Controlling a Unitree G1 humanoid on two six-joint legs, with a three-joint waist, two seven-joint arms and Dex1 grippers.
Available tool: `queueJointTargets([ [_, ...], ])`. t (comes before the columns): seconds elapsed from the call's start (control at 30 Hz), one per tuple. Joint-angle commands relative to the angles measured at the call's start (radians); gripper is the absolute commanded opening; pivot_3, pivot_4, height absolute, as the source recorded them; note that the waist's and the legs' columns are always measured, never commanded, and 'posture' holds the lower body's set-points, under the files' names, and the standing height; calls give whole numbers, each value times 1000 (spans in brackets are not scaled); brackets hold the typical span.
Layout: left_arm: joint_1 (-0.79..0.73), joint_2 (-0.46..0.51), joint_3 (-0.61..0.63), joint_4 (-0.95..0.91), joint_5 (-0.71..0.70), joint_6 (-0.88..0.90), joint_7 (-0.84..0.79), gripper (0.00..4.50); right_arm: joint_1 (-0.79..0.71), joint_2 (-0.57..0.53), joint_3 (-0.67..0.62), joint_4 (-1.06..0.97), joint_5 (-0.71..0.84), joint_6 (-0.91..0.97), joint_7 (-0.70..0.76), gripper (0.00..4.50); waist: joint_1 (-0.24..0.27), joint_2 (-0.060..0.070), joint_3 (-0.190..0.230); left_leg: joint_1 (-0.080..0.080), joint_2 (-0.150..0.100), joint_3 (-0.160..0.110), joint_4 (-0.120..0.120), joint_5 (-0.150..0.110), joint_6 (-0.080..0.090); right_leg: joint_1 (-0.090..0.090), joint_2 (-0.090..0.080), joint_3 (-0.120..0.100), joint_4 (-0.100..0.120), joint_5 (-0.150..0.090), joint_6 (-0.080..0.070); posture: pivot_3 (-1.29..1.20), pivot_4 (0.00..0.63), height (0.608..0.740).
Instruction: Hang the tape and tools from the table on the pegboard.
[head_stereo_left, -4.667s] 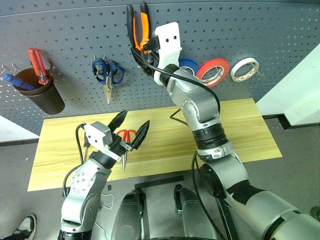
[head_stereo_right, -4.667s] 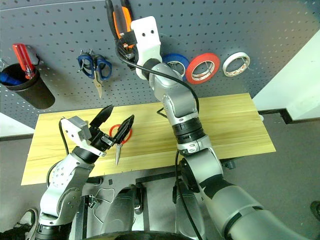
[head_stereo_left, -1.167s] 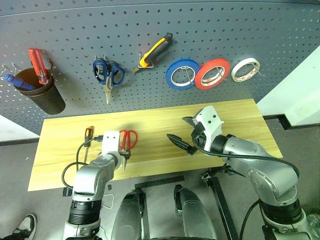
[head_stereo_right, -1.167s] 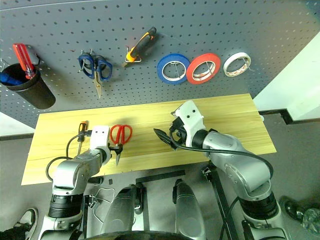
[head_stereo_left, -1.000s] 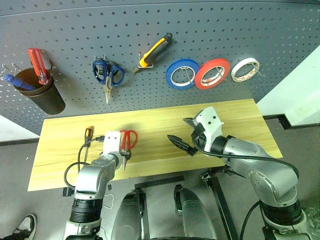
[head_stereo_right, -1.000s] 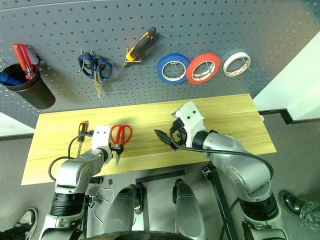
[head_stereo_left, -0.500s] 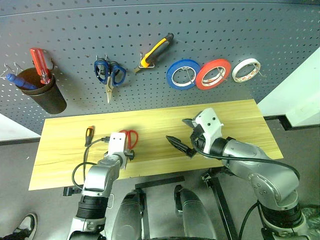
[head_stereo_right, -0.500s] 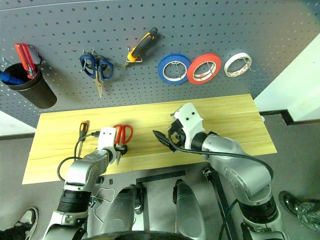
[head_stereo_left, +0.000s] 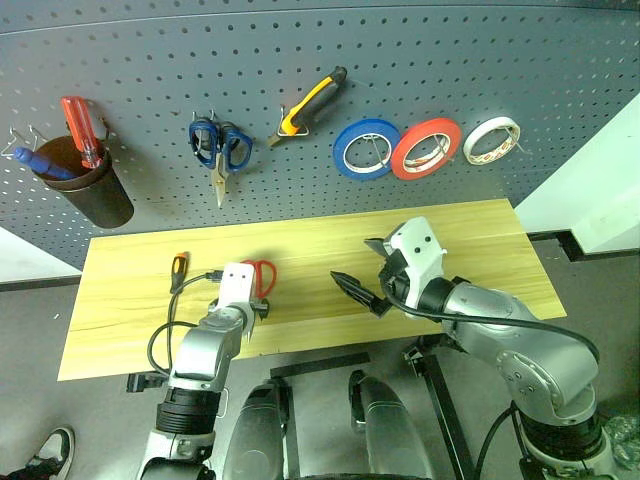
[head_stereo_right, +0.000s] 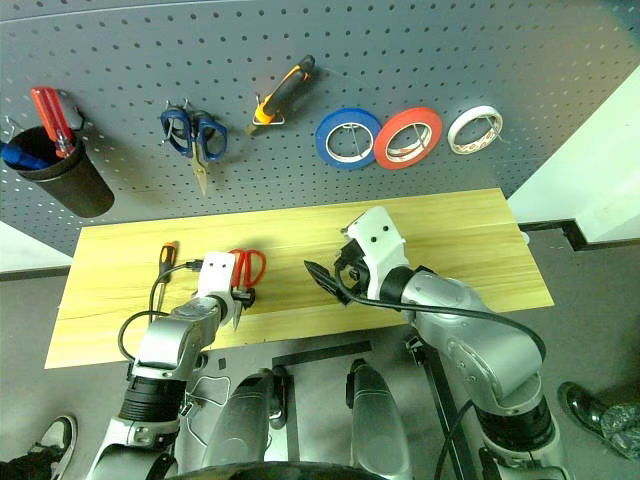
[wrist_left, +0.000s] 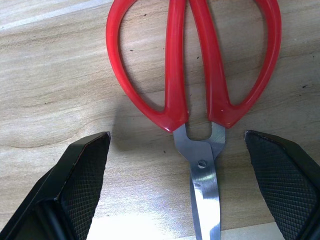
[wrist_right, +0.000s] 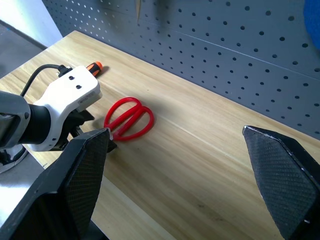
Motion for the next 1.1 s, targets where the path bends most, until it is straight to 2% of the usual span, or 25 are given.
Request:
queueJointTargets([
  [0.03,55,-17,5,58,16,42,9,4500,4,-2,-22,-57,12,2,-4,4463,0,0,0,0,0,0,0,0,0,0,0,0,0,0,0,2,336,716],
  [0.23,70,-40,24,53,18,53,12,4500,6,-7,-29,-63,19,10,-8,4463,-1,1,1,0,0,0,-1,0,0,0,-1,0,-2,0,0,-5,345,716],
  [0.27,74,-42,25,54,20,51,12,4316,5,-8,-31,-64,20,12,-8,4493,-1,1,1,0,0,0,-1,0,0,0,-1,0,-2,0,0,-7,347,716],
  [0.33,80,-50,32,55,19,53,13,3888,3,-11,-34,-65,22,17,-8,4500,-1,1,1,0,0,0,-1,-1,1,0,-1,0,-3,0,0,-11,350,716],
  [0.6,89,-62,36,52,26,57,9,1239,0,-15,-40,-67,24,28,-7,4500,-6,3,2,0,1,0,-3,-2,3,1,0,-1,-8,0,0,-17,354,716],
  [0.63,87,-62,35,53,27,56,8,1047,-1,-15,-39,-64,22,26,-6,4500,-6,4,3,0,1,0,-4,-2,4,1,0,-1,-8,0,0,-15,351,716],
  [0.93,80,-51,11,42,27,33,-16,1047,-6,-14,-25,-43,1,4,-4,4500,-6,6,3,0,1,0,-4,-2,4,1,0,-1,-10,0,0,-8,337,716],
  [1.1,107,-15,-48,-50,28,-42,-73,1047,-13,-20,-21,-30,-19,-17,1,4500,-5,6,3,-1,1,0,-6,-3,4,1,-1,-1,-12,0,0,-5,323,716],
])
